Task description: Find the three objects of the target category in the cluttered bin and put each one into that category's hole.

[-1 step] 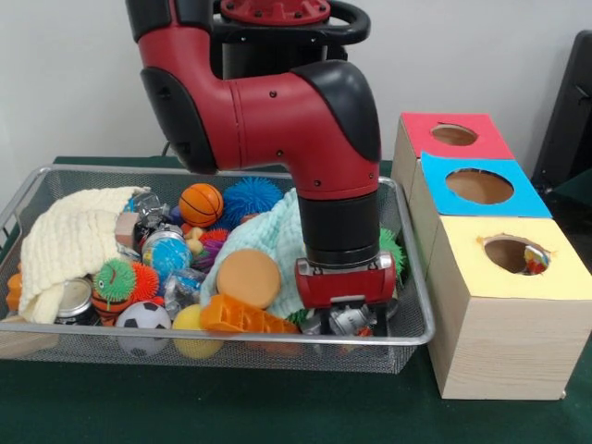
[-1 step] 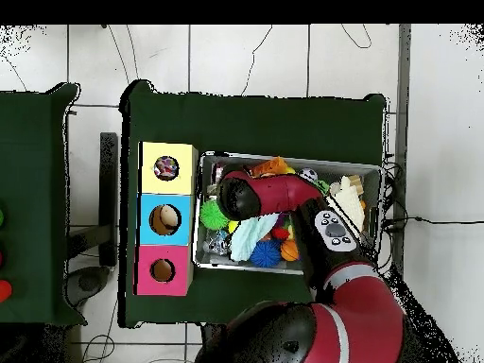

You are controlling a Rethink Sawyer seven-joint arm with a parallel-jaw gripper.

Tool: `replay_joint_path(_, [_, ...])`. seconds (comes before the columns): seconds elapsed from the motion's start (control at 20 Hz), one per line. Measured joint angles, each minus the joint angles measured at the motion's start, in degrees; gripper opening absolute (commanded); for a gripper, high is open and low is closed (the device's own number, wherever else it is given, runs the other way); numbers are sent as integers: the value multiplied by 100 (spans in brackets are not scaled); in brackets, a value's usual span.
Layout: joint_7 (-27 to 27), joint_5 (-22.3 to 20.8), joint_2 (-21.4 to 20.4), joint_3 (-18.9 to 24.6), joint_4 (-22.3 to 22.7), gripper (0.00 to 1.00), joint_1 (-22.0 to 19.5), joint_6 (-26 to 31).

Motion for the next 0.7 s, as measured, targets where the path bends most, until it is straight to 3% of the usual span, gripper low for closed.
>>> replay_joint_path(0.3, [1,1,-138,-124,0,100,276,-3])
replay_joint_path(0.35, [1,2,-163,-143,0,0,322,-5])
replay_joint_path(0.7, [1,2,-268,-560,-2,0,831,-46])
